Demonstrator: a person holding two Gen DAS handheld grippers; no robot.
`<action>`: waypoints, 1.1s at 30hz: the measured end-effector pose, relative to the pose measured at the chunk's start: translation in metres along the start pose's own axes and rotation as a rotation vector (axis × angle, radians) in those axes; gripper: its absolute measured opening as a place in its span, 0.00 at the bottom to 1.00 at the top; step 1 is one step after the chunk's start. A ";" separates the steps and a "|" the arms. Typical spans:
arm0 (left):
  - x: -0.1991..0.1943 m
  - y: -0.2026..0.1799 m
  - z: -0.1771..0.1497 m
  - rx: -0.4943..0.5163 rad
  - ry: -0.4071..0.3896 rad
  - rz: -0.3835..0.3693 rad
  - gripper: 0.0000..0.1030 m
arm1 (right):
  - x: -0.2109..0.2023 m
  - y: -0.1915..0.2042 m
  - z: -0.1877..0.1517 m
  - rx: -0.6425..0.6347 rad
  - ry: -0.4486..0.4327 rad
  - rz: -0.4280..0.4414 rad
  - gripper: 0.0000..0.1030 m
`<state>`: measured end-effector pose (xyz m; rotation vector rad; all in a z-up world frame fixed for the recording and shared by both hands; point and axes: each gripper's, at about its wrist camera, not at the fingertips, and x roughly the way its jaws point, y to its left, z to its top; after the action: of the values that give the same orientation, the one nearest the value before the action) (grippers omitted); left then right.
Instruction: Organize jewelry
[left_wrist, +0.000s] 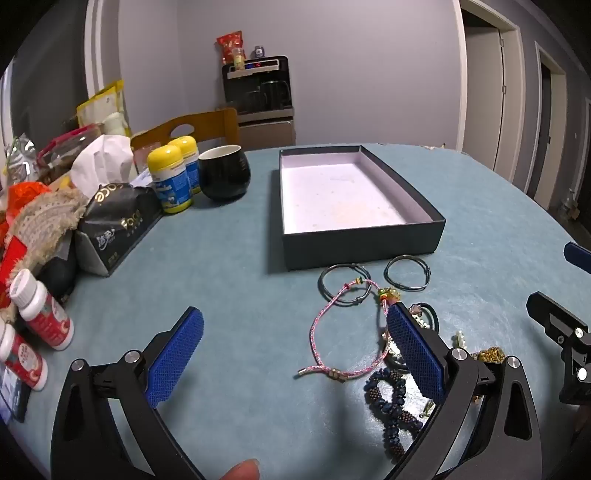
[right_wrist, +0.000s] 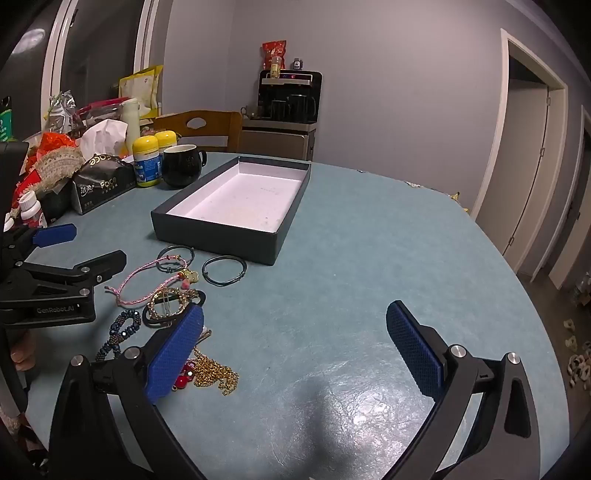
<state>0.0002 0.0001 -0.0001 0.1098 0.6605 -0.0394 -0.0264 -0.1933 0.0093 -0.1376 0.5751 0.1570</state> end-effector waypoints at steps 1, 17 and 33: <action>0.000 0.000 0.000 0.000 0.006 0.000 0.98 | 0.000 0.000 0.000 0.003 -0.002 0.002 0.95; 0.001 0.003 0.003 -0.001 0.000 0.004 0.98 | 0.001 0.000 0.000 0.001 -0.004 0.000 0.95; 0.001 0.001 0.001 -0.001 -0.002 0.002 0.98 | 0.002 0.000 0.000 0.001 0.000 0.000 0.95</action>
<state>0.0013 0.0006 0.0001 0.1093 0.6586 -0.0374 -0.0253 -0.1931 0.0081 -0.1364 0.5749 0.1570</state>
